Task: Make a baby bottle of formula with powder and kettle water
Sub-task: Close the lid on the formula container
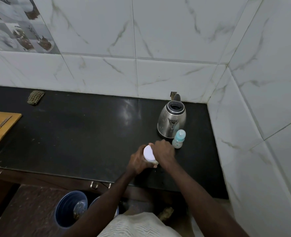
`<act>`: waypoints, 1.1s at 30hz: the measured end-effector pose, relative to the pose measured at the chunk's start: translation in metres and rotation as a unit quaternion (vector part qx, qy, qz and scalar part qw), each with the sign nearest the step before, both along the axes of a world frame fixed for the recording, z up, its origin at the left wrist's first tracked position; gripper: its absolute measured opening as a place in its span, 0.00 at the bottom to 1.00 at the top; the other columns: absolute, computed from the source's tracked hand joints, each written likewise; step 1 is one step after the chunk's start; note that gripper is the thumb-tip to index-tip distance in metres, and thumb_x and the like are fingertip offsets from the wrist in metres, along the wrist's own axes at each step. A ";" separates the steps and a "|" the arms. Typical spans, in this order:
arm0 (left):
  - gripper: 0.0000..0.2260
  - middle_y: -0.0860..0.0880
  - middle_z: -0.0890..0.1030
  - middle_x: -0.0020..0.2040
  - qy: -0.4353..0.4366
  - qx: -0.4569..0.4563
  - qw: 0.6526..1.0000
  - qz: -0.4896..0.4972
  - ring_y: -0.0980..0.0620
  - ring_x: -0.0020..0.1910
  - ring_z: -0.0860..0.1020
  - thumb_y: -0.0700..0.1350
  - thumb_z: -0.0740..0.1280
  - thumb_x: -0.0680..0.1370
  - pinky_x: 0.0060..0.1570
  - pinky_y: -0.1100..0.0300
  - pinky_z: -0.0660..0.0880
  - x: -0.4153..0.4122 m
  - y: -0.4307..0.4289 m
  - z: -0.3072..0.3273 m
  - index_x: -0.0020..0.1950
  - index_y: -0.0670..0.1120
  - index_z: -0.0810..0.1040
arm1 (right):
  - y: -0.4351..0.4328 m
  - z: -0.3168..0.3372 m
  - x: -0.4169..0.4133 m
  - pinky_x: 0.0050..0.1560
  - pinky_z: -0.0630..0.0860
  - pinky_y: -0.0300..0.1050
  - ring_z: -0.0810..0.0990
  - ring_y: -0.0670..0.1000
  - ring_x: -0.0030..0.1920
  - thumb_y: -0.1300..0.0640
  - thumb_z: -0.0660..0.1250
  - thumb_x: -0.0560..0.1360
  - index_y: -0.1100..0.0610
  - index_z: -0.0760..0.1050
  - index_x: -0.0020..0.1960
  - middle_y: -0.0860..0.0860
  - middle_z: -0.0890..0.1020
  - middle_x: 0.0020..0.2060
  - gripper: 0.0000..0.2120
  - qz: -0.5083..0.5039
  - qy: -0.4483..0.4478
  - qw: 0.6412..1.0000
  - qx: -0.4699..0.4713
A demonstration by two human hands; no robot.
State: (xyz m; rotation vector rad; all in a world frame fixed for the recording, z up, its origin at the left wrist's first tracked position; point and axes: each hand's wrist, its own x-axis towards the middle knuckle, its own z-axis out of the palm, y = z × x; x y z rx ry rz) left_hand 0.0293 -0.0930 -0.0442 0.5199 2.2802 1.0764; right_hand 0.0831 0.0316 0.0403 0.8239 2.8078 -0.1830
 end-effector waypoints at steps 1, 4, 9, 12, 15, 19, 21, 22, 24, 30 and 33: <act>0.46 0.59 0.81 0.62 0.000 0.002 1.000 0.001 0.57 0.61 0.79 0.53 0.86 0.56 0.60 0.62 0.75 0.000 0.000 0.000 0.71 0.57 0.72 | 0.001 0.000 0.001 0.52 0.79 0.50 0.83 0.58 0.60 0.42 0.56 0.86 0.57 0.82 0.62 0.56 0.84 0.58 0.23 -0.013 -0.009 1.000 0.005; 0.46 0.58 0.81 0.63 0.002 0.004 1.000 -0.003 0.57 0.62 0.79 0.54 0.86 0.57 0.60 0.60 0.75 0.000 0.001 0.002 0.73 0.56 0.71 | -0.001 0.000 0.002 0.55 0.77 0.51 0.81 0.59 0.62 0.40 0.66 0.80 0.55 0.76 0.68 0.57 0.80 0.62 0.24 -0.021 -0.008 0.999 -0.049; 0.46 0.62 0.79 0.61 -0.006 -0.008 1.000 -0.002 0.60 0.59 0.78 0.57 0.86 0.58 0.58 0.62 0.76 0.000 0.005 0.003 0.72 0.59 0.70 | -0.006 0.001 0.001 0.56 0.78 0.51 0.81 0.60 0.62 0.43 0.68 0.80 0.56 0.75 0.67 0.58 0.80 0.62 0.22 -0.007 -0.004 0.997 -0.081; 0.44 0.63 0.79 0.58 -0.015 -0.001 1.000 0.002 0.60 0.58 0.79 0.55 0.86 0.58 0.55 0.64 0.74 -0.001 0.005 0.002 0.70 0.59 0.71 | -0.002 0.002 0.001 0.54 0.79 0.49 0.82 0.56 0.61 0.42 0.62 0.83 0.55 0.81 0.63 0.54 0.83 0.61 0.20 -0.037 -0.036 0.999 -0.006; 0.44 0.61 0.79 0.58 -0.029 0.008 1.000 -0.002 0.59 0.56 0.78 0.56 0.85 0.59 0.54 0.64 0.73 0.000 0.004 0.005 0.72 0.59 0.69 | -0.004 0.006 0.001 0.57 0.77 0.50 0.80 0.57 0.65 0.39 0.66 0.80 0.54 0.77 0.68 0.55 0.80 0.64 0.24 -0.033 -0.033 0.998 -0.033; 0.45 0.54 0.81 0.63 -0.012 0.014 1.000 0.002 0.55 0.60 0.80 0.62 0.80 0.59 0.57 0.61 0.75 0.001 0.003 0.002 0.73 0.56 0.69 | -0.013 0.002 -0.002 0.57 0.77 0.51 0.80 0.60 0.63 0.46 0.70 0.78 0.53 0.73 0.71 0.58 0.76 0.64 0.24 0.019 -0.026 0.994 -0.105; 0.45 0.58 0.81 0.62 -0.020 0.005 1.000 0.000 0.58 0.60 0.79 0.61 0.82 0.58 0.56 0.62 0.75 0.001 0.002 0.005 0.73 0.60 0.68 | -0.012 0.002 -0.005 0.54 0.78 0.49 0.82 0.57 0.61 0.51 0.65 0.82 0.56 0.77 0.66 0.56 0.81 0.61 0.16 -0.018 -0.018 0.999 -0.037; 0.46 0.59 0.80 0.62 -0.029 0.009 1.000 0.003 0.58 0.59 0.79 0.60 0.83 0.58 0.56 0.61 0.75 0.001 0.002 0.007 0.72 0.61 0.68 | -0.010 0.001 -0.004 0.53 0.79 0.48 0.83 0.56 0.61 0.52 0.62 0.84 0.56 0.80 0.65 0.54 0.83 0.60 0.14 -0.027 -0.031 0.999 -0.003; 0.46 0.59 0.81 0.62 -0.038 0.017 0.999 0.005 0.58 0.59 0.80 0.59 0.84 0.57 0.56 0.61 0.76 0.001 0.003 0.007 0.71 0.61 0.69 | -0.007 0.000 -0.001 0.54 0.78 0.47 0.83 0.55 0.61 0.50 0.60 0.85 0.53 0.81 0.65 0.52 0.83 0.60 0.15 -0.044 -0.046 0.998 0.009; 0.37 0.57 0.80 0.63 -0.005 0.030 1.000 -0.001 0.57 0.61 0.79 0.60 0.80 0.63 0.57 0.64 0.74 0.001 0.002 0.002 0.69 0.63 0.70 | -0.013 -0.004 0.002 0.57 0.77 0.53 0.79 0.62 0.64 0.45 0.71 0.76 0.46 0.68 0.76 0.58 0.72 0.66 0.30 0.024 -0.015 0.992 -0.119; 0.41 0.56 0.80 0.64 -0.011 0.019 1.000 -0.001 0.57 0.61 0.78 0.55 0.83 0.64 0.55 0.64 0.73 0.001 0.002 0.001 0.73 0.56 0.69 | -0.011 -0.003 -0.006 0.54 0.78 0.51 0.80 0.60 0.61 0.46 0.73 0.75 0.52 0.73 0.70 0.59 0.77 0.63 0.26 0.014 -0.012 0.995 -0.094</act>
